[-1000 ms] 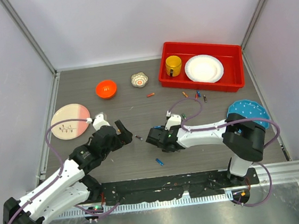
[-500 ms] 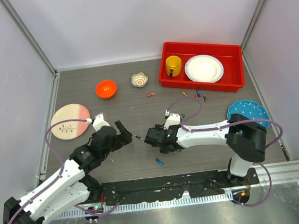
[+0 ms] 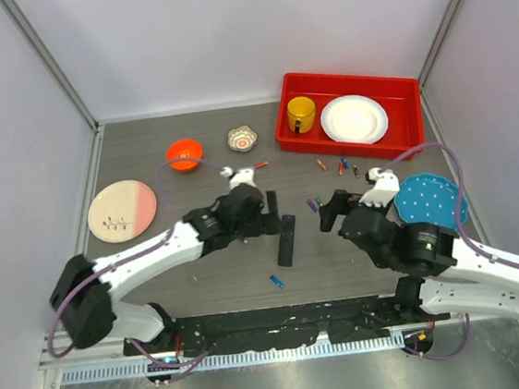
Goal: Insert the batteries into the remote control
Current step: Pick up the remote control from the center of the board.
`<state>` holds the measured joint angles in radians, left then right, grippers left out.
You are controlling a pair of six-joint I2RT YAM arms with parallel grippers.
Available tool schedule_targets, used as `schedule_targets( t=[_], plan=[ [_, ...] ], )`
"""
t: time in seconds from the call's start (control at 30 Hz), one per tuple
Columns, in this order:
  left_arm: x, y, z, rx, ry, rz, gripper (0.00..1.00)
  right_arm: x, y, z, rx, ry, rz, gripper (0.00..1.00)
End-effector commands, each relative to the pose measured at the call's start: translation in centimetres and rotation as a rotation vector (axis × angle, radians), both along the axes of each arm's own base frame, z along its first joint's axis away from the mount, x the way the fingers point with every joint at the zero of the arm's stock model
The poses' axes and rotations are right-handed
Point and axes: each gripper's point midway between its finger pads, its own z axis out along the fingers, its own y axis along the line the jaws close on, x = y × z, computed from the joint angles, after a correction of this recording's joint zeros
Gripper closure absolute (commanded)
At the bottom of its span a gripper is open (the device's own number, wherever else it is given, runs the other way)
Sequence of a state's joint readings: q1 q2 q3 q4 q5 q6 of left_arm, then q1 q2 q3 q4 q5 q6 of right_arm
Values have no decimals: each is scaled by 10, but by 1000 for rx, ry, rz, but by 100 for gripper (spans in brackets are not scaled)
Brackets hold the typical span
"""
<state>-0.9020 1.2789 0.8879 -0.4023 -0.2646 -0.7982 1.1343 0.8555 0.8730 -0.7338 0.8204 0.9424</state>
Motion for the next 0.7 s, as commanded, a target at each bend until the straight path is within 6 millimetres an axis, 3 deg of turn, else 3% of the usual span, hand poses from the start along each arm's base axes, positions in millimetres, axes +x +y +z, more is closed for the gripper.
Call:
schedule_targets(
  t=[0.0, 0.1, 0.17, 0.27, 0.43, 0.67],
  plan=[
    [10, -54, -11, 65, 6, -130, 2, -2, -38, -24, -93, -52, -50, 10],
    [5, -82, -27, 71, 38, -233, 9, -6, -36, -27, -49, -70, 5, 10],
    [6, -93, -25, 77, 27, -257, 9, -10, -32, -25, -44, -68, 53, 9],
    [9, -97, -37, 127, 62, -258, 8, -11, -33, -25, -63, -75, 74, 9],
    [5, -100, -65, 223, 97, -256, 18, -12, -36, -30, -68, -72, 68, 9],
    [12, -96, -79, 300, 90, -197, 23, -12, -41, -27, -34, -87, 39, 10]
  ],
)
